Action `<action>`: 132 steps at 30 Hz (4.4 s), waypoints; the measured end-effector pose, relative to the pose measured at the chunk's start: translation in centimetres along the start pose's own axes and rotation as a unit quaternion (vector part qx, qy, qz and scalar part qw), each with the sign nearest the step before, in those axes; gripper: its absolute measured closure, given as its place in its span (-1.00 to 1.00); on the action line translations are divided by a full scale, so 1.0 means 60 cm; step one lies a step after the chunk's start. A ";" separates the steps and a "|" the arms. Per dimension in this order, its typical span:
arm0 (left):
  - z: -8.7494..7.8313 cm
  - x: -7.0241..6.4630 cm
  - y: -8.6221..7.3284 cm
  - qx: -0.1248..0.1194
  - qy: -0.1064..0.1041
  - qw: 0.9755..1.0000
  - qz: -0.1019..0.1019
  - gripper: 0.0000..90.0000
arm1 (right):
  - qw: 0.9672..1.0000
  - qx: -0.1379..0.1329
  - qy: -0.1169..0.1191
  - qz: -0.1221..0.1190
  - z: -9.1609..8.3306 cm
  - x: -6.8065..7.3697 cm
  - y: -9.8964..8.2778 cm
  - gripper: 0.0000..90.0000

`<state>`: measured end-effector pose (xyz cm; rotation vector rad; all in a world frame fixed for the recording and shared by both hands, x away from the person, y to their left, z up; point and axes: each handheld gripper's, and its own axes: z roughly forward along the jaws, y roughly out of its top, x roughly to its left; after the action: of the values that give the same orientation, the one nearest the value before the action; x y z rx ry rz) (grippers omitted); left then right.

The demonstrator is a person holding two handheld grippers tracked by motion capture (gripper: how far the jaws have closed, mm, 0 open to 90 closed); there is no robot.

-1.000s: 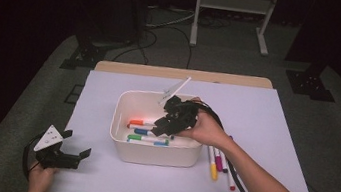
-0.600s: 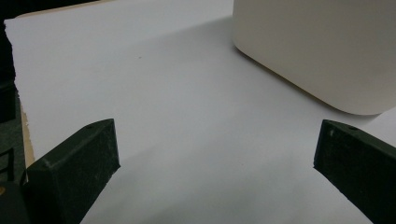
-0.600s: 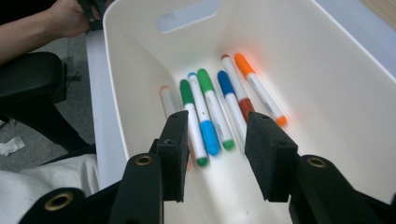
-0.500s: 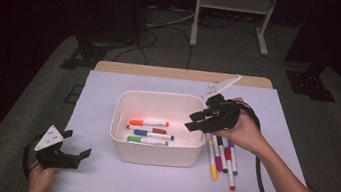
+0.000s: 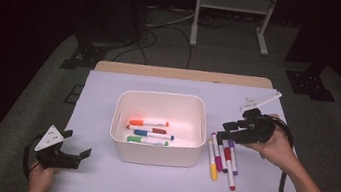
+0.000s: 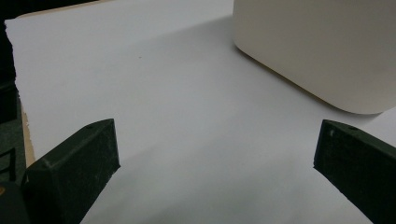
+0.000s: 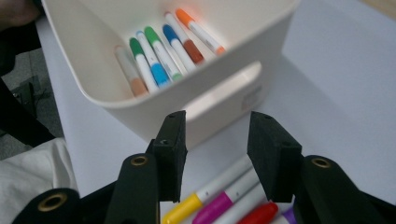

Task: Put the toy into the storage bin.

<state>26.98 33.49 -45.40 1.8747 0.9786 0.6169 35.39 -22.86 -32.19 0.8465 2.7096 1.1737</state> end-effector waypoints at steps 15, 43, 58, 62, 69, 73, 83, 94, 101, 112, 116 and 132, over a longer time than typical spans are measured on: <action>0.000 0.000 0.000 0.000 0.002 1.000 0.003 -1.00 | 0.995 0.044 -0.040 0.075 0.052 -0.054 -0.143 0.22; 0.000 0.000 0.000 0.000 0.002 1.000 0.003 -1.00 | 0.973 0.054 -0.176 0.137 0.041 -0.074 -0.226 0.61; 0.000 0.000 0.000 0.001 0.002 1.000 0.001 -1.00 | 0.976 0.032 -0.144 0.163 0.022 -0.075 -0.226 0.68; 0.000 0.000 0.000 0.002 0.002 1.000 0.003 -1.00 | 0.979 0.017 -0.129 0.160 0.007 -0.067 -0.213 0.68; 0.000 0.000 0.000 0.001 0.002 1.000 0.001 -1.00 | 0.983 -0.001 -0.110 0.144 -0.014 -0.049 -0.179 0.68; 0.000 0.000 0.000 0.001 0.002 1.000 0.001 -1.00 | 0.986 -0.009 -0.101 0.135 -0.029 -0.039 -0.151 0.68; 0.000 0.000 0.000 0.002 0.002 1.000 0.001 -1.00 | 0.992 -0.032 -0.073 0.098 -0.063 -0.002 -0.068 0.68; 0.000 0.001 0.000 0.002 0.000 1.000 0.000 -1.00 | 0.998 -0.037 -0.046 0.038 -0.067 0.044 0.020 0.68; -0.001 0.001 0.000 0.001 -0.001 1.000 0.001 -1.00 | 0.999 -0.037 -0.023 0.004 -0.055 0.075 0.074 0.68; -0.001 0.002 0.000 -0.001 -0.003 1.000 -0.004 -1.00 | 0.999 -0.018 0.016 -0.039 -0.008 0.111 0.131 0.68; -0.001 0.002 0.000 -0.001 -0.002 1.000 -0.002 -1.00 | 0.998 -0.015 0.026 -0.053 0.009 0.123 0.147 0.68; -0.001 0.002 0.000 -0.002 -0.003 1.000 -0.005 -1.00 | 0.993 0.012 0.081 -0.084 0.098 0.136 0.181 0.68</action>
<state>27.02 33.63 -45.38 1.8665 0.9802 0.6062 35.04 -8.77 -27.63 0.5333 2.8613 1.2249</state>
